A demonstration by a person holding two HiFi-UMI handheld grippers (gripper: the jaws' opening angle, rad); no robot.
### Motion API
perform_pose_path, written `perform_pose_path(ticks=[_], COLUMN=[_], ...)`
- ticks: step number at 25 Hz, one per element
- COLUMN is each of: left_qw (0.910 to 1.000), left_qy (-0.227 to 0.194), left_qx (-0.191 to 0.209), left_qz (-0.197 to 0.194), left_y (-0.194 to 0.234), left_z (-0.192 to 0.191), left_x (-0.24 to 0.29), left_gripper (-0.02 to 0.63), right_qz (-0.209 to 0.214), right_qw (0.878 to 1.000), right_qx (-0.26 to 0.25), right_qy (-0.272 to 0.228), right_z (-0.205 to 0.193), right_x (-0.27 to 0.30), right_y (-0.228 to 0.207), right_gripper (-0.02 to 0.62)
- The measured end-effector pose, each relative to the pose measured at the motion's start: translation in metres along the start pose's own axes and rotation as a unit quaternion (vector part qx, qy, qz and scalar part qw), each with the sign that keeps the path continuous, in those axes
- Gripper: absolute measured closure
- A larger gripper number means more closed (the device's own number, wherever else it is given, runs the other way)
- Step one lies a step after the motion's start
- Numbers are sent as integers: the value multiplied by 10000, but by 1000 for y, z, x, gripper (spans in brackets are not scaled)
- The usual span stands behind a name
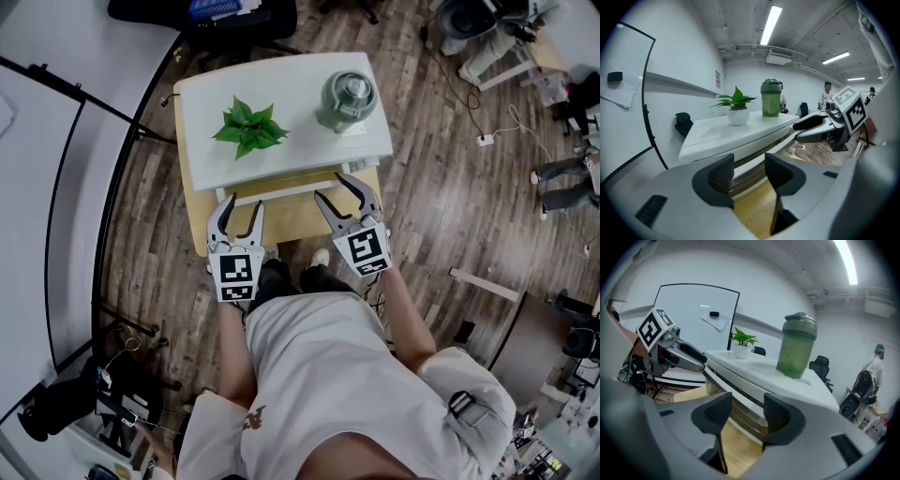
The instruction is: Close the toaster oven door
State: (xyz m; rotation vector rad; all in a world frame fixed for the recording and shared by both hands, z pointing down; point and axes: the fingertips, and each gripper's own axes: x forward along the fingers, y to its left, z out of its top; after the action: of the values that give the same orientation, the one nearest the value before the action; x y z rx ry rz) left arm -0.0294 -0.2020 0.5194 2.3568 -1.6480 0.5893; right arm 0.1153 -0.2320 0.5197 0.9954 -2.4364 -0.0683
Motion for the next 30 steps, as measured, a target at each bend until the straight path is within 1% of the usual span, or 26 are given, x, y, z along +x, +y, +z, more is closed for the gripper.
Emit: perform_pose_path(ticks=[3,6,11,19,30], left_qw=[9999,9993,9986,9973,9924], left_qy=[-147,-366,-529,-672,-829], left_qx=[-74,-47,-9,54,242], left_qz=[37,77,0,-302,-874], left_y=[0,0,-4,-6,-3], left_z=[5,15,21,23,28], left_x=[-5,-12,-26,-41,-43], left_gripper=[402,402,404,407,413], right_qz=[-105,-192,-241,-499,-978], right_qw=[9999,9994,9986,9975,9941], right_qx=[18,117,275,311,342], right_qy=[-92,-273,-395,-394,-334], right_z=[6,18,28,38,52], right_x=[-5,-13,-24,-35,-39], right_y=[2,3,10,22,36], right_gripper=[383,385,391,391,396])
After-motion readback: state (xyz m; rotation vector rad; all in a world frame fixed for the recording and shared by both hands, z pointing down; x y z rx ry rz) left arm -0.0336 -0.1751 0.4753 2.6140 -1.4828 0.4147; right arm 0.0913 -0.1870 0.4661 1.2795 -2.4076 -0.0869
